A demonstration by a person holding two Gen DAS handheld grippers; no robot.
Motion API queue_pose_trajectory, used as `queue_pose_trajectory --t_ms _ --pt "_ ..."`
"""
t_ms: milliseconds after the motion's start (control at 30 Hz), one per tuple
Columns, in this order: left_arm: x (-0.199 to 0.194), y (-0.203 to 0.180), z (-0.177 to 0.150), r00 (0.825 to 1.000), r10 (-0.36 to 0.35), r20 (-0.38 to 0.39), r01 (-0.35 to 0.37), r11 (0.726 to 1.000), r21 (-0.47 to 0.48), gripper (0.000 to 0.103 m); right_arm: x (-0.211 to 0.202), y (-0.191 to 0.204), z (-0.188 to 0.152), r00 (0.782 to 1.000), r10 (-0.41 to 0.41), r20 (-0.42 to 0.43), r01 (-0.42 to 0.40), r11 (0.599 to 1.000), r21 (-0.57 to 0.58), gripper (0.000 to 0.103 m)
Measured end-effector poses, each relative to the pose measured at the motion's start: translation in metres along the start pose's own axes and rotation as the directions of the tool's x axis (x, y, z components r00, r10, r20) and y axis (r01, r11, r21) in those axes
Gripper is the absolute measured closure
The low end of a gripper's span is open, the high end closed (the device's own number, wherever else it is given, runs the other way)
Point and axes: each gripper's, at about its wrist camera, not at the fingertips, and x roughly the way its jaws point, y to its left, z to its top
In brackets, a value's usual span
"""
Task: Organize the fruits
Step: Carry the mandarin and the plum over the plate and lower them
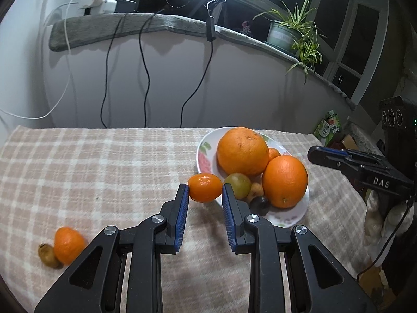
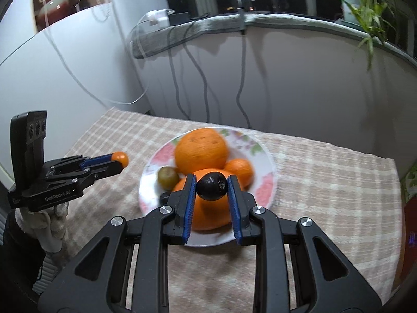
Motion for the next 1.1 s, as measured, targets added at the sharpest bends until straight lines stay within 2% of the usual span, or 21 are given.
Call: queue_pose_trajectory --t_ms 333,1100 --pt "0.023 -0.008 0.013 1.0 -0.001 -0.017 0.001 1.0 0.017 0.079 0.019 -0.027 0.006 1.0 -0.019 -0.024 0.02 0.999 0.043 0.078" --pt "0.037 -0.011 0.017 0.999 -0.014 -0.035 0.015 1.0 0.024 0.078 0.037 -0.04 0.006 0.999 0.01 -0.052 -0.005 0.996 0.094 0.078"
